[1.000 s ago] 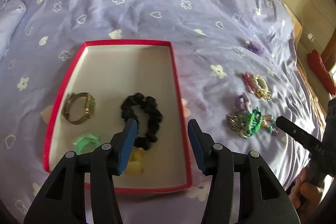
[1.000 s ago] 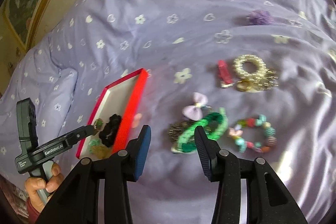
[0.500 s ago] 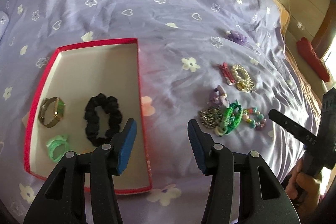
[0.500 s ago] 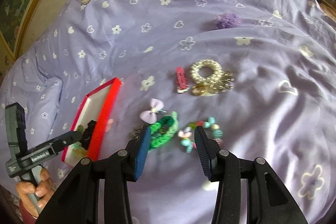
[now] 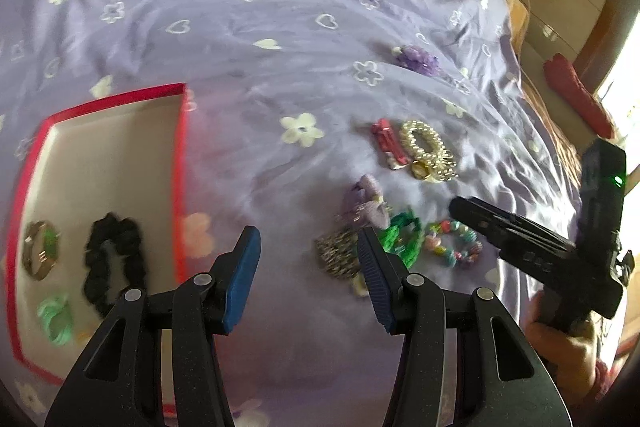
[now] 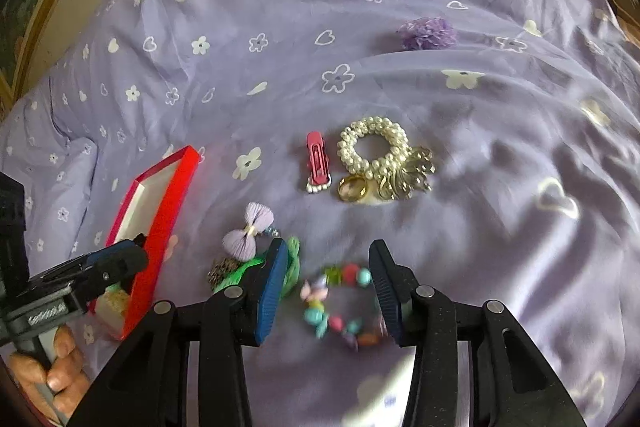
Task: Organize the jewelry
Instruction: 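Grasp lavender bow hair tie with left tool while right tool grasps gold ring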
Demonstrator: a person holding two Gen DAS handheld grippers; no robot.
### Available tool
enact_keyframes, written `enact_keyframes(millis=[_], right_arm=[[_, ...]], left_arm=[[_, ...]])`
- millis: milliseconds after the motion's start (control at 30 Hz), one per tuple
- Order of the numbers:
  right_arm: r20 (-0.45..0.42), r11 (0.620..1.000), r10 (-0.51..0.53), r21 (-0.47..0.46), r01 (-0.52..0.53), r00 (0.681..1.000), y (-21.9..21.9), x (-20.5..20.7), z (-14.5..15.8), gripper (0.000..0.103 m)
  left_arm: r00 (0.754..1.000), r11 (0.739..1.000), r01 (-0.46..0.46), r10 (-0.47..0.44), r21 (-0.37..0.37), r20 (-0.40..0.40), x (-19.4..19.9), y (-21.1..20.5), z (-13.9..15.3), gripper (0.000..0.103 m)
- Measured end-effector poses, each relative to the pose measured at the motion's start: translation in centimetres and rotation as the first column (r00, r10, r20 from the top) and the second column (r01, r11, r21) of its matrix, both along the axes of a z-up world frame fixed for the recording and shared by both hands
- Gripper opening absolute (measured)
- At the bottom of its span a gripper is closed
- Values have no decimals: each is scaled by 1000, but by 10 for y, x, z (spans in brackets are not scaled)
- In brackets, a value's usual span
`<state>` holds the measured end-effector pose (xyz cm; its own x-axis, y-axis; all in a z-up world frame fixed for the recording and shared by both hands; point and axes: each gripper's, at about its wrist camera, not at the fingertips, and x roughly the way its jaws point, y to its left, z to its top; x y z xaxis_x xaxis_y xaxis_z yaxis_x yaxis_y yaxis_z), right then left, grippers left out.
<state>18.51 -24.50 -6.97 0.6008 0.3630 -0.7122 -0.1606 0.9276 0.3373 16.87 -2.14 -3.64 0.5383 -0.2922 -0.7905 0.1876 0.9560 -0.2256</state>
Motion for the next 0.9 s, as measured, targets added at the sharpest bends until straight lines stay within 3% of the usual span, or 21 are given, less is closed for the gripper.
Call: enact_keyframes(millis=[367, 400, 467, 533, 600, 700, 900], right_arm=[[-50, 996, 57, -68, -61, 997, 6, 44, -20, 42], [-49, 995, 60, -71, -64, 997, 7, 45, -21, 41], [-45, 995, 66, -73, -69, 997, 7, 46, -21, 41], [-40, 994, 71, -81, -74, 997, 9, 48, -22, 41], [-33, 993, 73, -95, -75, 997, 12, 50, -22, 40], [-26, 991, 59, -116, -62, 998, 13, 52, -23, 22], [-4, 993, 61, -101, -61, 998, 14, 42, -16, 21]], left_arm=[[993, 995, 104, -104, 2, -59, 34, -41, -29, 48], [992, 994, 108, -108, 2, -62, 36, -43, -32, 46], [990, 992, 124, -124, 1, -73, 41, -47, -38, 27], [987, 991, 136, -136, -3, -81, 43, -50, -42, 17], [987, 989, 147, -146, 3, -68, 42, -51, -42, 13], [987, 989, 149, -149, -4, -51, 41, -49, -38, 9], [992, 991, 126, -127, -37, -22, 33, -33, -27, 8]])
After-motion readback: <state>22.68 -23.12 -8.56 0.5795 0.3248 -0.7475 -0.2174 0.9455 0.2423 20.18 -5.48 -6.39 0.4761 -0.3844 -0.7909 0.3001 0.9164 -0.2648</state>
